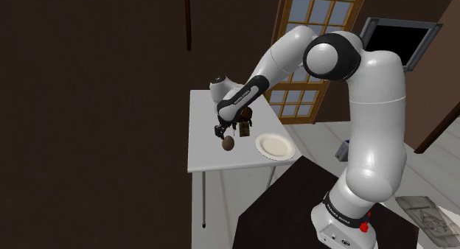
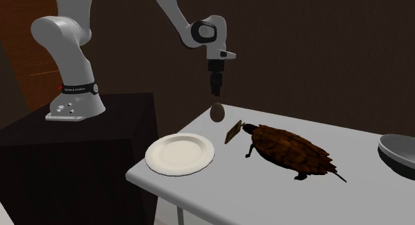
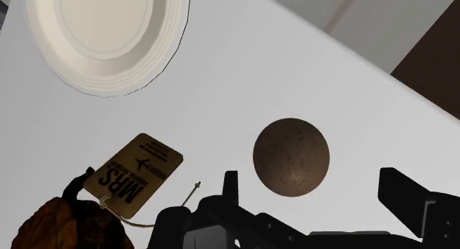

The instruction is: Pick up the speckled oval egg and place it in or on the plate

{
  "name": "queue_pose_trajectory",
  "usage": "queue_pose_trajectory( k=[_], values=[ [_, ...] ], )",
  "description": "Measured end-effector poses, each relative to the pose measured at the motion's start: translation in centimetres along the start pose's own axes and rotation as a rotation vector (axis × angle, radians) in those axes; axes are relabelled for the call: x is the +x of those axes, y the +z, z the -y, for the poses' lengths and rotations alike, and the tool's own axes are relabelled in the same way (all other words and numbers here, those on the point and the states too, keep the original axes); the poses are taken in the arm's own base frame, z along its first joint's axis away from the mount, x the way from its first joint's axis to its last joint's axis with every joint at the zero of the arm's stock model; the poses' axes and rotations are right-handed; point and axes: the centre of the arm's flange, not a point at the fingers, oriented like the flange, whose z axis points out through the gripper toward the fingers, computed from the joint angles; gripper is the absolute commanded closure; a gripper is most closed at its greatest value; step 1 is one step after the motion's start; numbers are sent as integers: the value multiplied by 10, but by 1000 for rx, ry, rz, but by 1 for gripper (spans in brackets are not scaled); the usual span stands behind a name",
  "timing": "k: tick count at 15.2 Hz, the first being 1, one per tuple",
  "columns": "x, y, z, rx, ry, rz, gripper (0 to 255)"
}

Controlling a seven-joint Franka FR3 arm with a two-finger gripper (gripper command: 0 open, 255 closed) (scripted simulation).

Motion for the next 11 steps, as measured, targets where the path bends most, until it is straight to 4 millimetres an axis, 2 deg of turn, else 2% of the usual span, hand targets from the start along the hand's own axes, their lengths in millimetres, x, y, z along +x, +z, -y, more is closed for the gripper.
queue_pose_trajectory(
  k=[7,11],
  values=[
    [4,38,1,-1,-1,-3,0],
    [4,46,2,-1,-1,-3,0]
  ],
)
